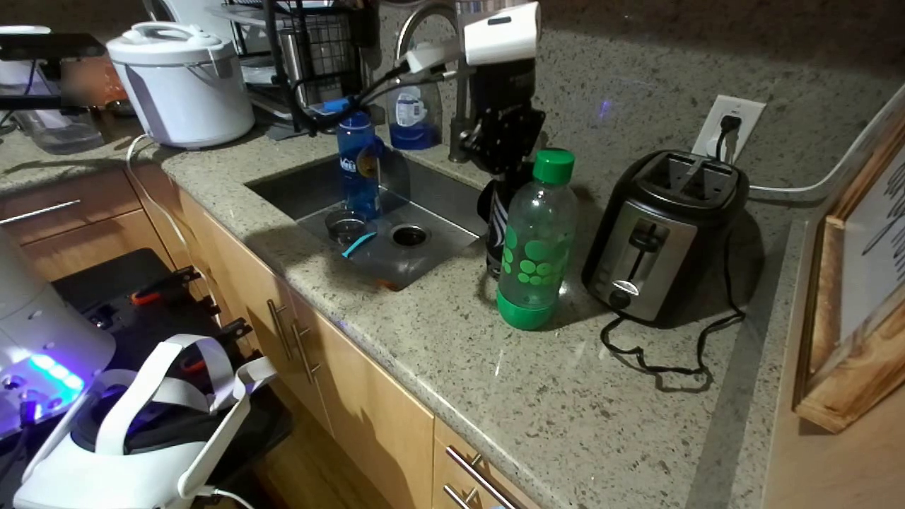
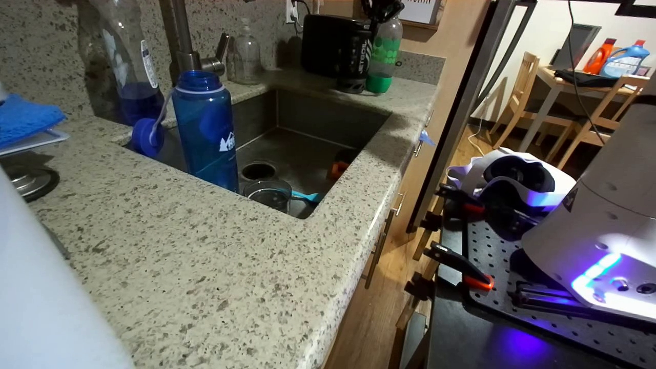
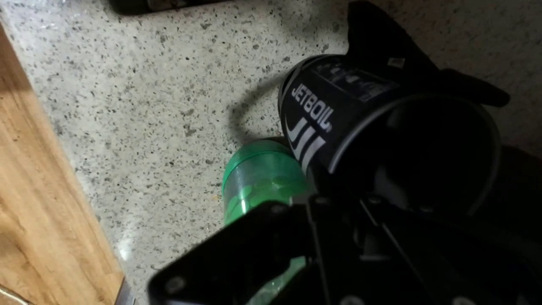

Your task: Put the black flask on the right side of the countertop and the blue bottle on the left side

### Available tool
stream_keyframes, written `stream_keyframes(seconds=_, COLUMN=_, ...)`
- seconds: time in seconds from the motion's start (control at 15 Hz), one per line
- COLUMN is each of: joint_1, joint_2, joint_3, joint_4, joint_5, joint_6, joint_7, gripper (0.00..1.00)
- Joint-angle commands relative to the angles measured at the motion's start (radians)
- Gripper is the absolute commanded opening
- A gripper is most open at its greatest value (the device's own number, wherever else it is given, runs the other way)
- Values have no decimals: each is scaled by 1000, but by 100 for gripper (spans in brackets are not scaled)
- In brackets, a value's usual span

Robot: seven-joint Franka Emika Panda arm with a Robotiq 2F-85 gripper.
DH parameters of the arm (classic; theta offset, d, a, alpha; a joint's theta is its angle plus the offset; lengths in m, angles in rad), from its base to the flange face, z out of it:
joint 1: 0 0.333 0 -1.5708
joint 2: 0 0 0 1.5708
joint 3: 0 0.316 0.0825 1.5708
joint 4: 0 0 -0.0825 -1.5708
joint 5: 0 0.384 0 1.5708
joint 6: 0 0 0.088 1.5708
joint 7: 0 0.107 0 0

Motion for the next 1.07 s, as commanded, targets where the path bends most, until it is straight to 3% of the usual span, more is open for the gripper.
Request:
stream_keyframes(seconds=0.0, joint_1=13, joint_2=9, joint_3=-14, joint_4=43, joint_5=23, joint_6=-48, joint_7=17, gripper=43)
stream_keyframes(seconds=0.4, joint_1=19, joint_2=-15, joint_3=-14, joint_4=46, joint_5=9, joint_6=-40, joint_7=21, gripper=88)
stream_keyframes(seconds=0.53, joint_1=30, joint_2=-56, joint_3=-6, joint_4=15, joint_5=3, joint_6=-28, joint_7=4, gripper=99)
stream_keyframes(seconds=1.0, joint_1=101, joint_2=-181, joint_3=28, joint_4=-82, joint_5=-71, joint_6=-2, joint_7=9, gripper=100)
